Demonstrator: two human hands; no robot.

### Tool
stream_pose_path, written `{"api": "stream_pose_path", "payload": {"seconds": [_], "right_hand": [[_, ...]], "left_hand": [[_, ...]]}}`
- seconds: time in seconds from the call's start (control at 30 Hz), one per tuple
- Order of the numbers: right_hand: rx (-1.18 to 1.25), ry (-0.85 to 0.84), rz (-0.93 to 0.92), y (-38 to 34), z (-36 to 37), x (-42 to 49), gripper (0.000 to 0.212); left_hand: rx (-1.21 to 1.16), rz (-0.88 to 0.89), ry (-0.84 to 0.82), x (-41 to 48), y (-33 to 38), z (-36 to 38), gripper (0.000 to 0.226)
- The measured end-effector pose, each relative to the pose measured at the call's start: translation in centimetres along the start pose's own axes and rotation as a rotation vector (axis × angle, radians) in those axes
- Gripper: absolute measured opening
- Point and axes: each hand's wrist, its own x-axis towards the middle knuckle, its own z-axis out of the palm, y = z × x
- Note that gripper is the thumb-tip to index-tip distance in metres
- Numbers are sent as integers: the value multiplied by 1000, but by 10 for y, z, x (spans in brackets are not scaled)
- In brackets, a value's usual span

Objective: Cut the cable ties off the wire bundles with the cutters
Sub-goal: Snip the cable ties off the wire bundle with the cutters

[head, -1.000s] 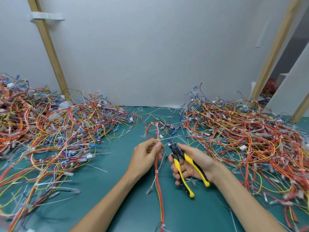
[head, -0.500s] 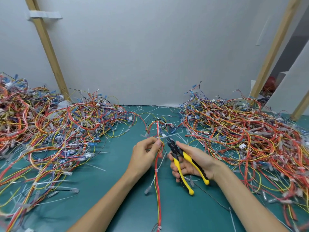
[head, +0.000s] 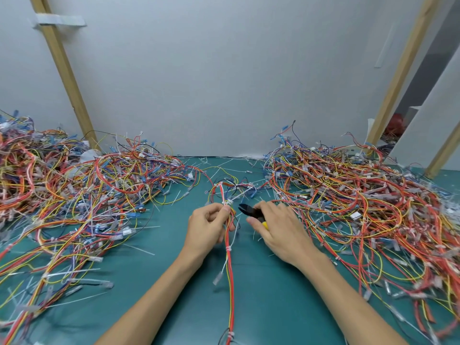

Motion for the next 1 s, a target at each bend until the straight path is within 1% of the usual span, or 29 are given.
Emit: {"api": "stream_pose_path", "payload": {"seconds": [0.1,0.13,0.3,0.4,0.67,1.0], "right_hand": [[-13,36,-35,0,3,1,63],[-9,51,-39,0,3,2,65],[-14,79,-54,-7,6,1,62],[-20,60,-42,-9,5,1,65],[-19,57,-29,-7,5,1,63],[-17,50,-47,-6,5,1,60]], "left_hand": [[-3,-27,-35,0,-1,0,28],[-5,-31,-46,0,-1,0,28],[-12,-28,-109,-1,-1,0,28],[-17,-38,-122,-1,-2,1,28],[29,-45,-133,0,-1,-1,27],[15,-71,-194,-3,4,-3,29]]}}
